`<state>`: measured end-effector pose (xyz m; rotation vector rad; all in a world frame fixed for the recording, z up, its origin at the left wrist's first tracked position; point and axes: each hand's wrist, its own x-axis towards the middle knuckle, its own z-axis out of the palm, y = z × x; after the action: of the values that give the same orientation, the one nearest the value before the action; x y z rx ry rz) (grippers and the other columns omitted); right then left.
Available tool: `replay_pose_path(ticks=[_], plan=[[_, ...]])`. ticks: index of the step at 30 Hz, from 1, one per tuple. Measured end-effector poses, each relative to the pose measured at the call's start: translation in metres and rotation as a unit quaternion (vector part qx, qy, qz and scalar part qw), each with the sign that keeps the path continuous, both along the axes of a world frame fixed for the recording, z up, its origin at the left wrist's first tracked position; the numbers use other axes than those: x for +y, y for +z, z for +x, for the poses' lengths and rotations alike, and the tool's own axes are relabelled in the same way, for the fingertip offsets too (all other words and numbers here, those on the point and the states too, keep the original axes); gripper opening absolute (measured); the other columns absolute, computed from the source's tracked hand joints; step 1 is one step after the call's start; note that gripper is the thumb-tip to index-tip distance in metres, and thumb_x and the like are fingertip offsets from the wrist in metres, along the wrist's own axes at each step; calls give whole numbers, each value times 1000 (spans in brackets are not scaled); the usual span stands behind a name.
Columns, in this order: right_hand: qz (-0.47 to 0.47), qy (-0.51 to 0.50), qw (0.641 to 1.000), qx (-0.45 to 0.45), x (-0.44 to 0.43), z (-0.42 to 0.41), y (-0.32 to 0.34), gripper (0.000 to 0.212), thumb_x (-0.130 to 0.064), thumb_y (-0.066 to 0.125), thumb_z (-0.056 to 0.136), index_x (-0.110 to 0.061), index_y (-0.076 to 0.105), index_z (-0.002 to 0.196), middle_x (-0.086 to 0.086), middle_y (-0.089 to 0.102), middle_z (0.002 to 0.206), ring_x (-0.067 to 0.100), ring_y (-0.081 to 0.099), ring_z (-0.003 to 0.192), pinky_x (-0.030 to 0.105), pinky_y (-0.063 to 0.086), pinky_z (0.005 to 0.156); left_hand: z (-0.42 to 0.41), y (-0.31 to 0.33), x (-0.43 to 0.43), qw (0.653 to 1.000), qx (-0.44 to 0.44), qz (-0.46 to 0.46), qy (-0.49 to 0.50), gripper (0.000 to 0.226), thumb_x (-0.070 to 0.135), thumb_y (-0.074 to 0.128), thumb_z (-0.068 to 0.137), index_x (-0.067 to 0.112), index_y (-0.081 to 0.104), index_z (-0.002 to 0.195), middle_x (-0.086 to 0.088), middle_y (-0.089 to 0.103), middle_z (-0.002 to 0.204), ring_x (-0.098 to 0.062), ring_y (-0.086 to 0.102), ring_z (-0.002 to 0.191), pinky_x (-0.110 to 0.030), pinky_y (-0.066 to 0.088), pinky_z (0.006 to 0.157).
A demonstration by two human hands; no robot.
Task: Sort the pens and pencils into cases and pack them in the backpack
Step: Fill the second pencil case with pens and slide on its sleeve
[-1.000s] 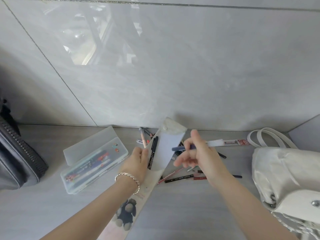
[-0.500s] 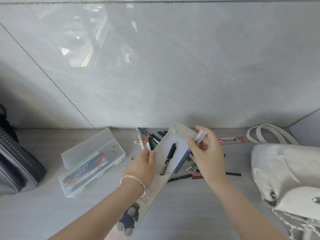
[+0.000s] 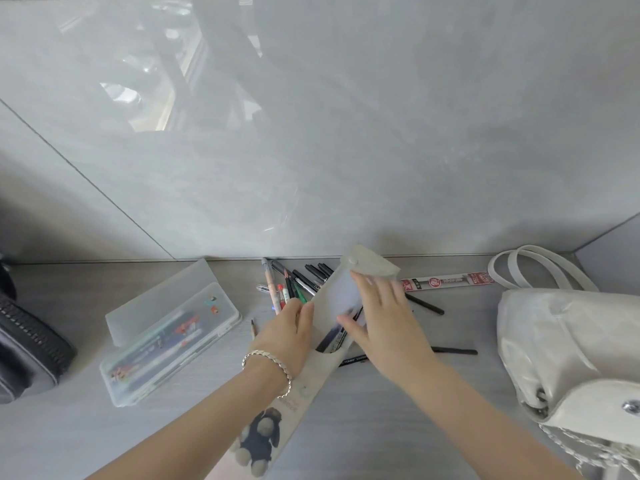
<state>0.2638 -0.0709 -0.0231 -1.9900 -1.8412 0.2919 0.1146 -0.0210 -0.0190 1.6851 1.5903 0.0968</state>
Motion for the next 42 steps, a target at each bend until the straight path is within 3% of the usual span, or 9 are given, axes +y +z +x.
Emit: replay_pose_path(ticks=[5, 10, 14, 21, 25, 29, 33, 38, 42], plan=[[118, -74, 986, 91, 15, 48, -14, 23, -14, 49, 88, -8, 65, 103, 8, 64, 103, 19, 53, 99, 32, 45, 89, 1, -4, 12, 999, -6, -21, 43, 34, 33, 28, 100, 19, 34, 69, 0, 40, 61, -16, 40, 56, -28, 29, 53], [-214, -161, 957, -114, 35, 118, -47, 46, 7, 46, 82, -9, 50, 125, 11, 52, 127, 31, 44, 117, 38, 40, 93, -2, -3, 20, 999, -11, -3, 46, 35, 35, 28, 99, 8, 45, 85, -1, 42, 59, -17, 42, 56, -27, 29, 52], [-269, -76, 932, -231, 41, 131, -54, 40, 7, 49, 80, -8, 49, 117, 9, 52, 123, 27, 45, 117, 32, 43, 86, -4, -2, 22, 999, 2, 6, 43, 38, 34, 27, 100, 5, 48, 90, -1, 42, 61, -14, 41, 56, -26, 28, 51], [-158, -113, 968, -158, 37, 126, -59, 16, 10, 67, 65, 2, 66, 79, 19, 66, 77, 37, 62, 76, 37, 46, 57, -12, -3, 16, 998, -6, -23, 62, 39, 33, 29, 100, 16, 33, 65, 1, 37, 59, -14, 35, 54, -26, 27, 50], [46, -102, 993, -32, 29, 97, -34, 19, 6, 54, 68, -1, 69, 76, 11, 67, 70, 24, 62, 64, 19, 40, 53, -20, -7, 15, 998, 12, -36, 54, 40, 35, 28, 100, 16, 35, 65, 0, 39, 62, -14, 37, 56, -26, 28, 52], [141, 44, 988, 49, 16, 41, -2, 20, -8, 50, 78, -3, 68, 84, 11, 67, 85, 16, 58, 81, 21, 47, 76, -20, -8, 11, 999, 14, -48, 21, 40, 35, 29, 100, 17, 35, 65, 0, 40, 61, -16, 39, 57, -28, 29, 54], [31, 150, 988, 22, -2, -1, 2, 51, -52, 29, 94, -18, 59, 119, -5, 56, 125, 7, 43, 118, 17, 34, 100, -18, -5, 5, 999, -18, -43, 23, 37, 33, 30, 99, 12, 44, 72, -1, 45, 65, -20, 44, 64, -30, 32, 59], [-3, 148, 989, 15, -21, -25, -11, 31, -29, 31, 101, -17, 54, 117, -5, 45, 123, 7, 50, 107, 16, 46, 87, -24, 0, -2, 997, -52, -39, 35, 36, 36, 32, 98, 15, 42, 72, -3, 47, 63, -21, 47, 62, -30, 36, 60], [36, 334, 941, -46, -38, -49, -6, 45, -37, 23, 101, -18, 40, 139, -9, 34, 148, 0, 27, 134, 13, 21, 110, -25, 9, -8, 995, -83, -5, 60, 38, 32, 32, 99, 16, 35, 65, -1, 42, 59, -14, 41, 56, -25, 31, 53]])
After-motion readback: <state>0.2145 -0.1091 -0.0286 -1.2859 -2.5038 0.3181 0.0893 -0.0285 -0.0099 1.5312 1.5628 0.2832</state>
